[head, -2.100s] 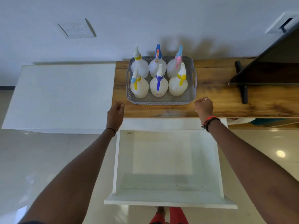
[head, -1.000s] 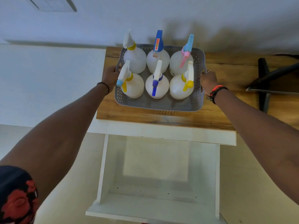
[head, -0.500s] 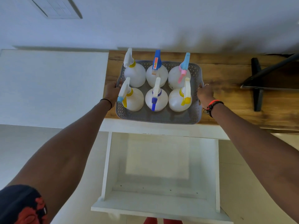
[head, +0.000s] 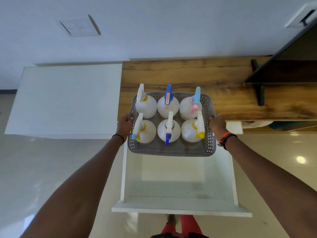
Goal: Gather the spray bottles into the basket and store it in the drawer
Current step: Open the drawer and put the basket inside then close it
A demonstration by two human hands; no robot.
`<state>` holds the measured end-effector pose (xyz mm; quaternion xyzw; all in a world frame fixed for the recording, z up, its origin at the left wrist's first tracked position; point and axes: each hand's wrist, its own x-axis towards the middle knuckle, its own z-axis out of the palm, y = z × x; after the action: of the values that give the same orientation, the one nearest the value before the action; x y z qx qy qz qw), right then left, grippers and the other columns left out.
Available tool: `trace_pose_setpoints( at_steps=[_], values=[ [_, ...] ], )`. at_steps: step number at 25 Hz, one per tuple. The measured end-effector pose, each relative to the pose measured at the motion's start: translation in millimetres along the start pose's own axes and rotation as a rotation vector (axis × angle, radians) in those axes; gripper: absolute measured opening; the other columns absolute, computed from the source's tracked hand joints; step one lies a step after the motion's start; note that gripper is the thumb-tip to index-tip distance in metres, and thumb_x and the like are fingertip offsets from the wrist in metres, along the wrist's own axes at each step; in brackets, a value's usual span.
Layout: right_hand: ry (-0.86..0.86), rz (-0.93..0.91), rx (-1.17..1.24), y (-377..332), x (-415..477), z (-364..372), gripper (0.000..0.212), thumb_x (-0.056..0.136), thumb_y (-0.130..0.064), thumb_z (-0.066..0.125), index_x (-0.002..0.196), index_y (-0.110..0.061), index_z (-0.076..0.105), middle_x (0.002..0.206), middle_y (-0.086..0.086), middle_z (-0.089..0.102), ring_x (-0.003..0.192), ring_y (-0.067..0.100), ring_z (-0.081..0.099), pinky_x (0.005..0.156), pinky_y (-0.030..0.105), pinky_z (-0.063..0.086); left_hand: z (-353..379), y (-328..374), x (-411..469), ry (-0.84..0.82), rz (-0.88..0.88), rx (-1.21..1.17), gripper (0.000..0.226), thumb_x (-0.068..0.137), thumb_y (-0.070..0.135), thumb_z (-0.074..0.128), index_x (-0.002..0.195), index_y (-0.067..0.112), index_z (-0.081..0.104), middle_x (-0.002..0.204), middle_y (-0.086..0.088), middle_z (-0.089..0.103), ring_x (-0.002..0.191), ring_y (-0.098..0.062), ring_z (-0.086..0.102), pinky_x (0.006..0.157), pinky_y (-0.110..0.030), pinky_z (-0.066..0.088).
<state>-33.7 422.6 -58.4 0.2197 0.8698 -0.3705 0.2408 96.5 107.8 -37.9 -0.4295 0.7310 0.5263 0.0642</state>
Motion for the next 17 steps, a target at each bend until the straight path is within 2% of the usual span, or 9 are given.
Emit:
trace_pose_setpoints(
  at_steps=[2, 6, 9, 13, 17],
  values=[
    [0.005, 0.017, -0.003, 18, -19, -2, 0.033, 0.099, -0.014, 0.039, 0.123, 0.006, 0.053, 0.126, 0.027, 0.056, 0.115, 0.04, 0.054, 0.076, 0.032, 0.036, -2, -14, -18, 0.001, -0.015, -0.002, 0.03, 0.094, 0.007, 0.049, 0.12, 0.001, 0.062, 0.101, -0.016, 0.062, 0.091, -0.021, 0.055, 0.08, -0.036, 0.046],
    [-0.017, 0.031, 0.016, 52, -52, -6, 0.034, 0.099, -0.015, 0.038, 0.122, 0.004, 0.055, 0.123, 0.027, 0.058, 0.113, 0.041, 0.055, 0.076, 0.033, 0.037, -2, -39, -50, -0.013, 0.005, -0.025, 0.031, 0.096, 0.006, 0.046, 0.124, 0.005, 0.06, 0.103, -0.013, 0.062, 0.093, -0.023, 0.056, 0.086, -0.041, 0.049],
    [-0.013, 0.042, 0.028, 76, -74, -10, 0.033, 0.099, -0.014, 0.038, 0.122, 0.003, 0.055, 0.122, 0.027, 0.059, 0.113, 0.041, 0.055, 0.083, 0.037, 0.043, 1, -57, -74, -0.019, 0.02, -0.023, 0.03, 0.096, 0.007, 0.044, 0.121, 0.005, 0.062, 0.102, -0.012, 0.062, 0.092, -0.022, 0.055, 0.083, -0.038, 0.046],
    [0.001, 0.048, 0.044, 109, -96, -14, 0.033, 0.098, -0.013, 0.039, 0.121, 0.001, 0.058, 0.121, 0.026, 0.06, 0.113, 0.04, 0.056, 0.09, 0.039, 0.044, 7, -82, -100, -0.007, -0.02, -0.05, 0.029, 0.096, 0.007, 0.046, 0.118, 0.001, 0.063, 0.106, -0.016, 0.065, 0.094, -0.024, 0.056, 0.09, -0.043, 0.049],
    [-0.016, 0.068, 0.049, 139, -111, -17, 0.033, 0.099, -0.015, 0.038, 0.122, -0.001, 0.057, 0.121, 0.024, 0.06, 0.113, 0.039, 0.056, 0.089, 0.037, 0.044, 15, -105, -128, 0.01, -0.04, -0.059, 0.028, 0.096, 0.004, 0.045, 0.116, 0.0, 0.064, 0.097, -0.014, 0.063, 0.087, -0.024, 0.053, 0.079, -0.037, 0.045]
  ],
)
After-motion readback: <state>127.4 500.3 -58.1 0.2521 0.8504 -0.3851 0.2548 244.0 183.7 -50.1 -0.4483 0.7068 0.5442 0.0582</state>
